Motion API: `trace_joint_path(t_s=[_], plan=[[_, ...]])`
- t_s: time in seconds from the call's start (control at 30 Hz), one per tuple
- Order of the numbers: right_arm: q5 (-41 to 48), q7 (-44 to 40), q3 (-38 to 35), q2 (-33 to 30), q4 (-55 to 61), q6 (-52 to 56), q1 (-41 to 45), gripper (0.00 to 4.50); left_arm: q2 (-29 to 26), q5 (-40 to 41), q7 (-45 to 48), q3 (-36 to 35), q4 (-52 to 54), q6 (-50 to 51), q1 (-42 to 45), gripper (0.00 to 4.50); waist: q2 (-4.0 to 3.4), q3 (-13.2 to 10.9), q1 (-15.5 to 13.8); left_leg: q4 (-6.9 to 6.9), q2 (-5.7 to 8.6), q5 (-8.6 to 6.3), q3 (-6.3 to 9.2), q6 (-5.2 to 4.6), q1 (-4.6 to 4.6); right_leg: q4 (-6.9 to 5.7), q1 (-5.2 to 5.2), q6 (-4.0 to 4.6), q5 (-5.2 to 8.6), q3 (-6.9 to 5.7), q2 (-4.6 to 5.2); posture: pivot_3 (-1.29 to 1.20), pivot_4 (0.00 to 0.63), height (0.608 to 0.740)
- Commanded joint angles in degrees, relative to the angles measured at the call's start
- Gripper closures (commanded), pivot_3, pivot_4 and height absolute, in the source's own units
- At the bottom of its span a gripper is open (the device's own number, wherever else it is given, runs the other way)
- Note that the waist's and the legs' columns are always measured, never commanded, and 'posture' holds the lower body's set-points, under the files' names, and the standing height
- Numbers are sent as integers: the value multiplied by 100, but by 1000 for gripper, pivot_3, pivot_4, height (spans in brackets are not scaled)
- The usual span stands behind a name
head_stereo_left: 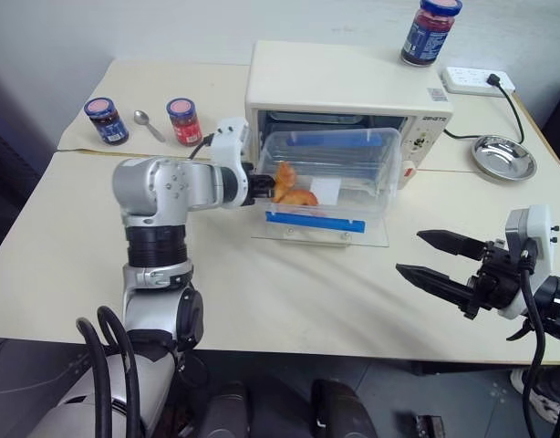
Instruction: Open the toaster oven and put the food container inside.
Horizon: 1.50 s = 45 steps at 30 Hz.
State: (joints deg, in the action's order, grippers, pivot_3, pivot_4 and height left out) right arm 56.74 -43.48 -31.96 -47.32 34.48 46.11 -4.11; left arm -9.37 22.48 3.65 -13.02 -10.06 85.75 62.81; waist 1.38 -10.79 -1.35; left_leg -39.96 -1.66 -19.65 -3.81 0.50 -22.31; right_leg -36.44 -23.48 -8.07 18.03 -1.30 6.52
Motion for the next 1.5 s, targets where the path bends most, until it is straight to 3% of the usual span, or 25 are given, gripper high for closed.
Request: trace_joint_path(t_s=[0.03, 0.27, 0.5, 0.63, 0.73, 0.83, 0.93, 1.03, 1.23, 1.5], plan=[[124, 132, -268, 29, 229, -152, -84, 0, -55, -184, -46, 97, -42, -253, 231, 3480, 0, 0, -4, 0, 0, 0, 0, 0, 0, 0, 0, 0, 0, 0, 0, 0, 150, 740], [180, 229, -299, -2, 237, -221, -169, 0, -163, -351, 47, 246, 24, -658, 170, 1477, 0, 0, -14, -2, 0, 0, 1, 0, 0, -1, 1, 0, 0, -2, 0, 0, 150, 740], [106, 162, -139, -89, 178, -234, -105, 0, -504, 194, 741, -48, 1210, -754, -219, 1477, 0, 0, -9, -2, -1, 1, 2, 1, 0, -2, 0, 0, 0, -2, 0, 0, 150, 740], [104, 113, 22, -122, 149, -225, 45, 0, -1028, 774, 1519, -397, 1956, -990, -657, 1477, -2, 1, 22, 0, -5, 1, 3, 1, 3, -4, 0, 0, 0, 3, -1, 0, 150, 740], [130, 97, 185, -144, 95, -192, 241, 0, -1447, 1204, 2213, -584, 2251, -1323, -1035, 2050, -2, 1, 31, -1, -6, 2, 2, 4, 7, -6, 0, 0, 0, 3, -2, 0, 150, 740], [205, 15, 437, -154, -20, -145, 542, 563, -1987, 1787, 3301, -584, 2544, -1558, -1522, 2830, -2, 1, 12, -5, -5, 2, 2, 3, 6, -6, 3, 0, 0, 2, -1, 0, 150, 740], [147, -149, 901, -168, -146, -136, 971, 1554, -2631, 2164, 4349, -341, 2729, -1813, -2061, 3732, -2, 1, 24, -5, -5, 1, 2, 2, 6, -4, 3, 1, 0, 3, -1, 0, 150, 740], [-64, -319, 1422, -124, -366, -197, 1423, 2535, -2963, 2033, 4821, 92, 2708, -2287, -2375, 4500, -2, 1, -2, -7, -5, 2, 5, 1, 6, -4, 7, 2, 1, 0, -2, 0, 150, 740], [-805, -695, 2440, 105, -1033, -516, 2133, 4453, -2963, 1378, 5169, 1027, 2315, -3413, -2619, 4500, -2, 1, -1, -6, 0, 4, 6, -7, 4, -2, 9, 2, 1, 1, 0, 0, 150, 740], [-2265, -706, 3485, 614, -2239, -1270, 2951, 4453, -2532, 313, 4992, 1910, 1161, -4546, -2341, 4500, -2, 1, 16, -8, 0, 5, -2, -10, 2, -4, 4, 1, 0, 1, -1, 0, 150, 740]])
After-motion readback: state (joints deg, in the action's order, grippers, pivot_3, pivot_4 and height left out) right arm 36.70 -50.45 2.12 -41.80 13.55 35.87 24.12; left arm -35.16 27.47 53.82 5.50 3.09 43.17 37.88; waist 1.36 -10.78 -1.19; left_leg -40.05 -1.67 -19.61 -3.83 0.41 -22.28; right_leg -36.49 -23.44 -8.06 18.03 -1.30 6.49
